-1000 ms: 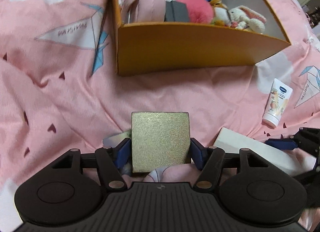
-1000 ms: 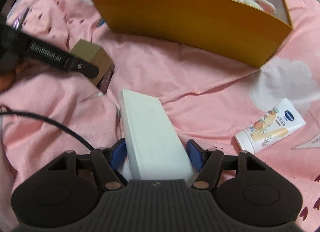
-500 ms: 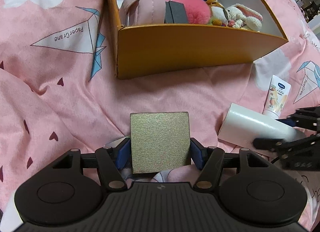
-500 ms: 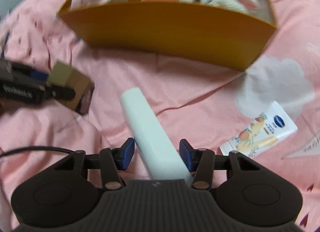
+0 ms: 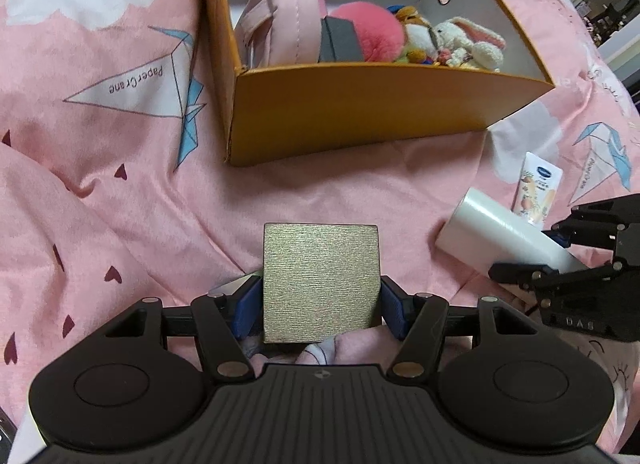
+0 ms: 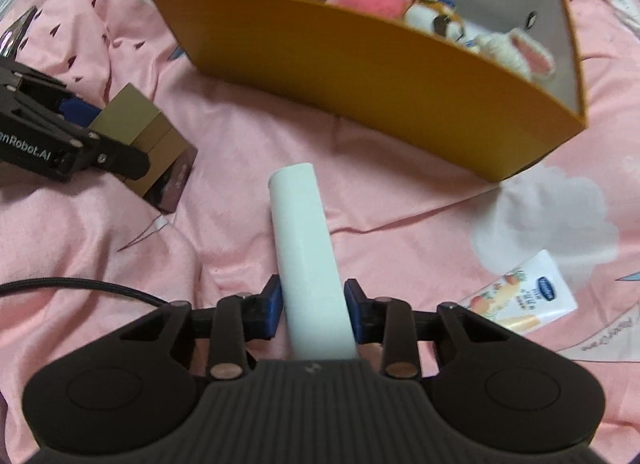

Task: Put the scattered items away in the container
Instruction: 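Carry the gold block with left tool while right tool carries the white cylinder over the box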

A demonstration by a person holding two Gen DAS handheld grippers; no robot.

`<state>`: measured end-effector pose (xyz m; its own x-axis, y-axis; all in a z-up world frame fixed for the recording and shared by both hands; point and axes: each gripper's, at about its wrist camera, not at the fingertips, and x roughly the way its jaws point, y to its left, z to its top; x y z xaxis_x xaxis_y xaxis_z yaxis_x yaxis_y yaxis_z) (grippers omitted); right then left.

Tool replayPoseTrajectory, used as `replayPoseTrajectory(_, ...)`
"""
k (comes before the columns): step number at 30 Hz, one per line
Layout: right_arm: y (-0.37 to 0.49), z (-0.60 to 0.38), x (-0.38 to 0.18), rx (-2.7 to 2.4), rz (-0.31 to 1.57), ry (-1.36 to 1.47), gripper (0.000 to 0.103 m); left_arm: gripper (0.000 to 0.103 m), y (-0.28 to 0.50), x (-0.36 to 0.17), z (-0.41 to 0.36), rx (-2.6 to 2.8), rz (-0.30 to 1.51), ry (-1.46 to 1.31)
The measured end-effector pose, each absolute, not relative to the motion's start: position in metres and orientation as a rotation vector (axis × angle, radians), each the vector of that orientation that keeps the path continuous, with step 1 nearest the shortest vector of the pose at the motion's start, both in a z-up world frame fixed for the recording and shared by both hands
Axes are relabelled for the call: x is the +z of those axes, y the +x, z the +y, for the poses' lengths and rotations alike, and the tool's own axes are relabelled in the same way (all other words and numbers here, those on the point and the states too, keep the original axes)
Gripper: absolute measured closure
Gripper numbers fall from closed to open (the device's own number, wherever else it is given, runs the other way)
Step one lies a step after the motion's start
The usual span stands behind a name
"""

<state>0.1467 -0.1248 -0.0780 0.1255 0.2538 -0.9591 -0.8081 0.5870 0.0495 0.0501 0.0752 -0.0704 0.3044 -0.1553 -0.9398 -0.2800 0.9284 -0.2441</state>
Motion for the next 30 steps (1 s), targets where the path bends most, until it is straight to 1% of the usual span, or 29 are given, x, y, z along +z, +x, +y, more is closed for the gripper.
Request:
replayPoseTrajectory(7, 0.153, -0.135, -0.056, 0.812, 1.152, -0.467, 0.072, 0.032, 0.044, -0.048, 0.079, 0.046, 1.201, -0.399)
replayPoseTrajectory(18, 0.149, -0.148, -0.012, 0.789, 1.005, -0.298, 0.072, 0.032, 0.036, -0.014, 0.071, -0.032, 1.089, -0.336)
replayPoseTrajectory(23, 0.144, -0.149, 0.010, 0.794, 0.930, -0.314, 0.072, 0.032, 0.037, 0.002, 0.070, -0.066, 1.054, -0.317)
replayPoseTrajectory(30, 0.143, -0.137, 0.040, 0.838, 0.808, -0.409, 0.072, 0.032, 0.038, 0.030, 0.065, -0.091, 0.978, -0.279)
